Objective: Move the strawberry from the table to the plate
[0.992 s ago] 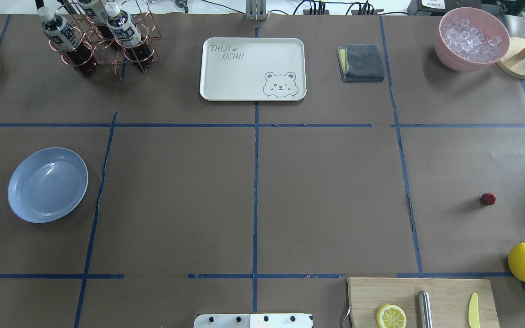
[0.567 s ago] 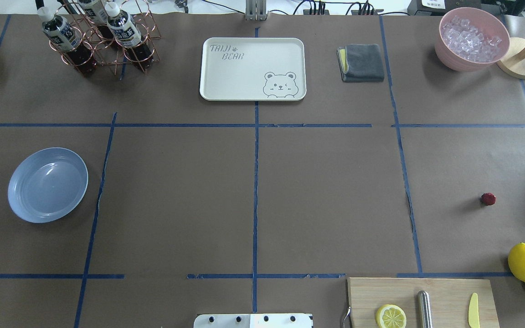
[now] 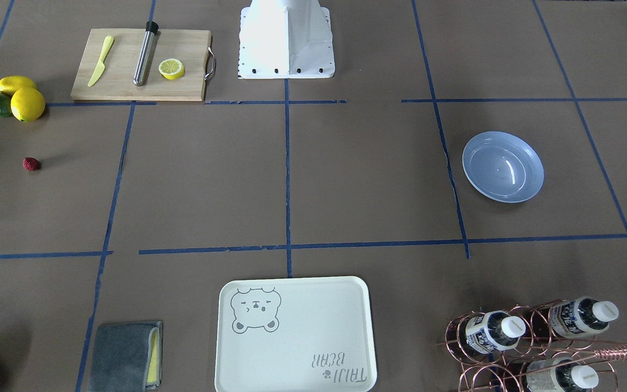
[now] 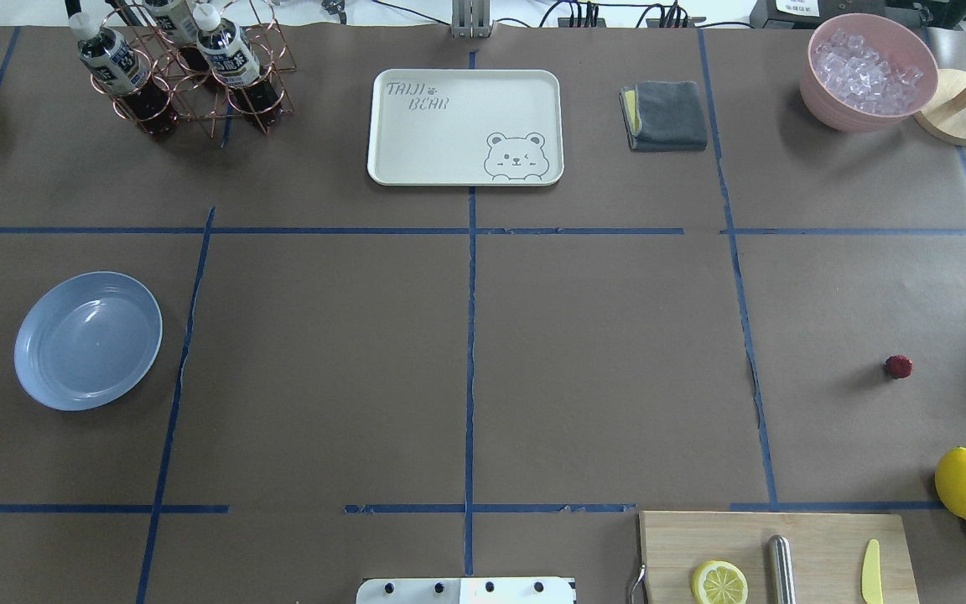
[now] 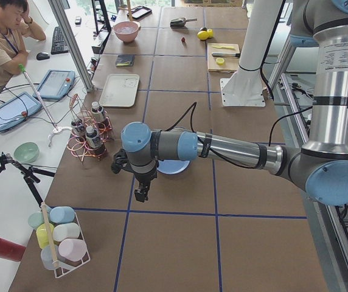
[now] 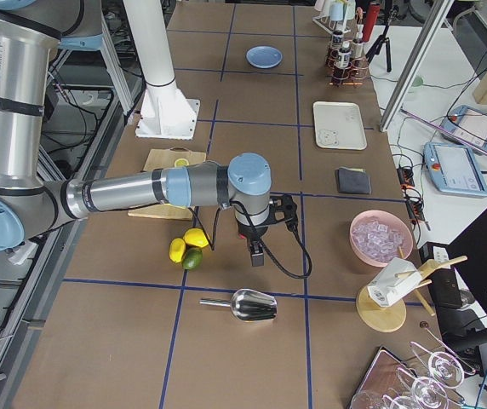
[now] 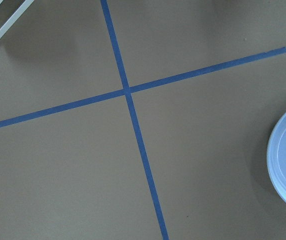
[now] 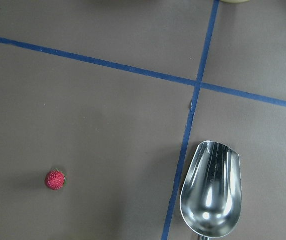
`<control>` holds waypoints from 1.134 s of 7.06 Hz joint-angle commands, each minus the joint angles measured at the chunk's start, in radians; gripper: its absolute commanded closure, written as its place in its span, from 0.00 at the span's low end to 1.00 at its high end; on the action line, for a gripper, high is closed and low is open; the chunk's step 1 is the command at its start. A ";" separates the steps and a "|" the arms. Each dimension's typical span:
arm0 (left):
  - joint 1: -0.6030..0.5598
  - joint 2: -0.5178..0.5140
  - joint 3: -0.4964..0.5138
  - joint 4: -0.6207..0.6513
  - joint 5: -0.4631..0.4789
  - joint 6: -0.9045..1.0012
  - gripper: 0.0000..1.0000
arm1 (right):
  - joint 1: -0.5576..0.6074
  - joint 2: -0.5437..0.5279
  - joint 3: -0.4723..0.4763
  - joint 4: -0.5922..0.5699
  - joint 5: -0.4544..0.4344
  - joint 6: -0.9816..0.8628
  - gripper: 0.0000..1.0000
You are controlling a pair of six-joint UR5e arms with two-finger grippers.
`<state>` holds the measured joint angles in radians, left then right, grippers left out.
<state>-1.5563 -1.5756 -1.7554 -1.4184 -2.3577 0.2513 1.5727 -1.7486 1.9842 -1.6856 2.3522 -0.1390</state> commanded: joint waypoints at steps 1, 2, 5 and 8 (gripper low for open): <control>0.001 -0.041 -0.016 -0.060 -0.020 -0.015 0.00 | -0.003 0.074 -0.004 0.061 -0.001 0.024 0.00; 0.002 -0.107 0.014 -0.246 -0.017 -0.018 0.00 | -0.003 0.092 -0.008 0.064 0.004 0.115 0.00; 0.008 -0.095 0.130 -0.586 -0.096 -0.014 0.00 | -0.003 0.103 -0.031 0.114 0.004 0.159 0.00; 0.085 -0.039 0.148 -0.619 -0.277 -0.024 0.00 | -0.003 0.090 -0.054 0.155 0.010 0.165 0.00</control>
<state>-1.5237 -1.6481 -1.6170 -2.0219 -2.5668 0.2290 1.5693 -1.6552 1.9363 -1.5435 2.3588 0.0255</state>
